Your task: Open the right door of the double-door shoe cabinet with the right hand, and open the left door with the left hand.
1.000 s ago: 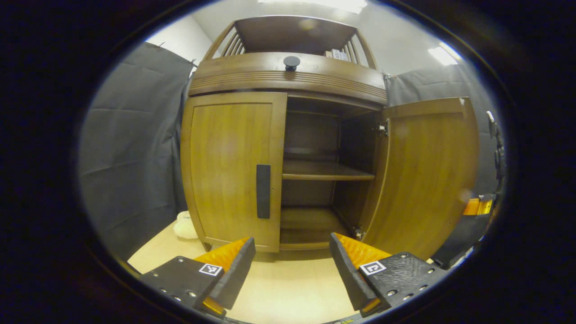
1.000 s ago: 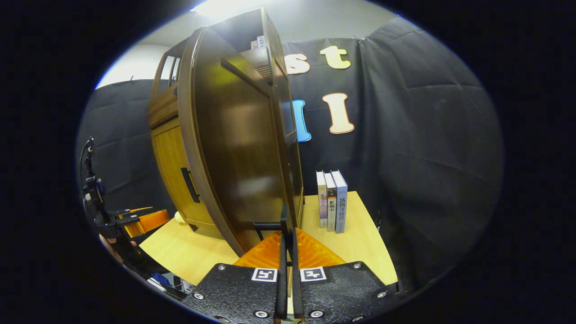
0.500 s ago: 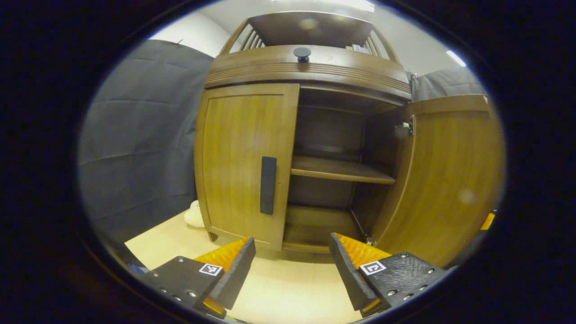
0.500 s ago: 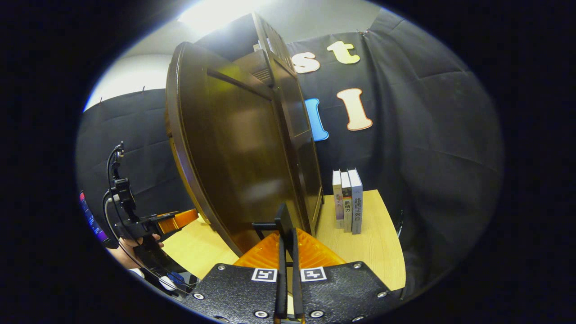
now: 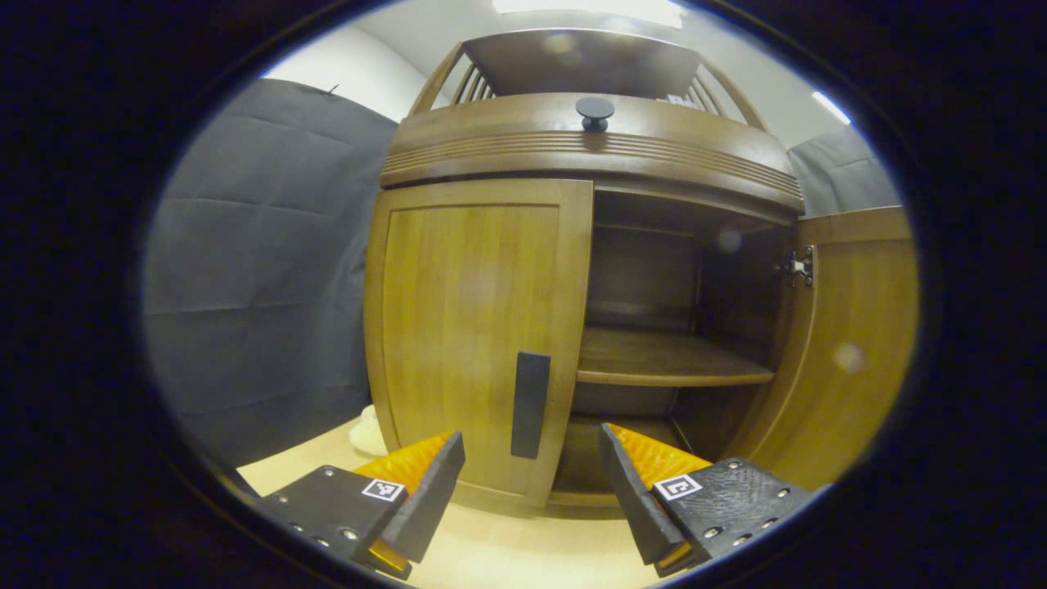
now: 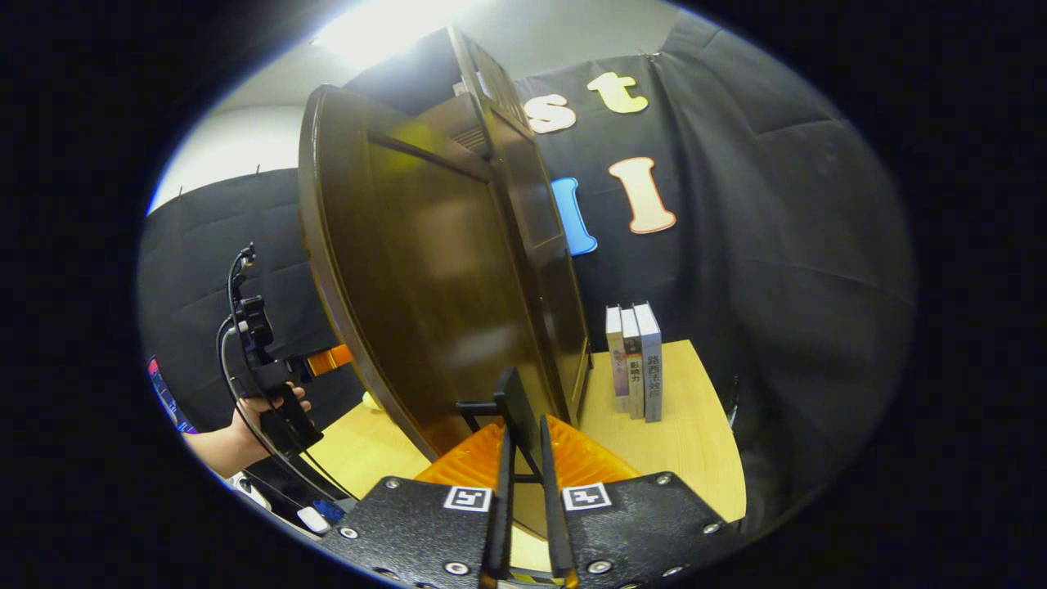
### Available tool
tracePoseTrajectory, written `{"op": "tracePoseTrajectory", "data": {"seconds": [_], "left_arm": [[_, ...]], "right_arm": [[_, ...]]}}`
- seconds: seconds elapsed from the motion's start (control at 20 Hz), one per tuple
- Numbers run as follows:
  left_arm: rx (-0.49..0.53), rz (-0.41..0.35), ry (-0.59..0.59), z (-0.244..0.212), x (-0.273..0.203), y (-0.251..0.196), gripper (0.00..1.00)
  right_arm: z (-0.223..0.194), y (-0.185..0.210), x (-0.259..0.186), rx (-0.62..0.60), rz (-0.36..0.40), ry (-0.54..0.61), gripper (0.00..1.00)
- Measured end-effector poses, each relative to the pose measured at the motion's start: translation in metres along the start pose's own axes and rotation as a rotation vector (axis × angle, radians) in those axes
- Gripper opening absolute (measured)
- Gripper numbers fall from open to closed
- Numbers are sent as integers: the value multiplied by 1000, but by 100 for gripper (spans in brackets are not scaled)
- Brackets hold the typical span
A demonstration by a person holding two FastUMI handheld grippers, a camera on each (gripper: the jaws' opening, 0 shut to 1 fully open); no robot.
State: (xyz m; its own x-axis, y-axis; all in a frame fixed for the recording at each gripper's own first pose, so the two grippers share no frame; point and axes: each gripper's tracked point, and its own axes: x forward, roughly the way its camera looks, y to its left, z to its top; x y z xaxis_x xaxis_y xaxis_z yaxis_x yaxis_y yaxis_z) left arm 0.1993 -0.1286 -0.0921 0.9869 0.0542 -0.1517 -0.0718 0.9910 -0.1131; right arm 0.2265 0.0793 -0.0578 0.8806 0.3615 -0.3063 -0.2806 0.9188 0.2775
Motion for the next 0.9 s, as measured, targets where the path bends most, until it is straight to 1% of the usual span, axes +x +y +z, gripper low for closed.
{"op": "tracePoseTrajectory", "data": {"seconds": [0.15, 0.25, 0.3, 0.35, 0.4, 0.55, 0.7, 0.85, 0.9], "left_arm": [[42, -40, 2, 0, 25, 2, 100], [47, -78, 9, 2, 39, -1, 100], [44, -102, 11, 4, 45, -5, 100], [44, -125, 12, 2, 53, -6, 100], [48, -146, 12, 1, 60, -7, 100], [62, -183, 15, -1, 80, -9, 100], [32, -196, 31, -7, 84, -6, 100], [7, -239, 46, -15, 86, -11, 98], [10, -258, 39, -16, 90, -17, 85]], "right_arm": [[0, -17, -12, 28, -125, -27, 57], [4, -27, -25, 27, -219, -69, 83], [4, -33, -30, 20, -284, -82, 95], [3, -43, -40, 7, -342, -88, 97], [4, -47, -47, 2, -385, -95, 96], [5, -47, -67, 19, -492, -124, 95], [1, -42, -78, 55, -562, -138, 95], [-2, -40, -84, 74, -604, -140, 95], [-3, -36, -88, 75, -616, -140, 96]]}}
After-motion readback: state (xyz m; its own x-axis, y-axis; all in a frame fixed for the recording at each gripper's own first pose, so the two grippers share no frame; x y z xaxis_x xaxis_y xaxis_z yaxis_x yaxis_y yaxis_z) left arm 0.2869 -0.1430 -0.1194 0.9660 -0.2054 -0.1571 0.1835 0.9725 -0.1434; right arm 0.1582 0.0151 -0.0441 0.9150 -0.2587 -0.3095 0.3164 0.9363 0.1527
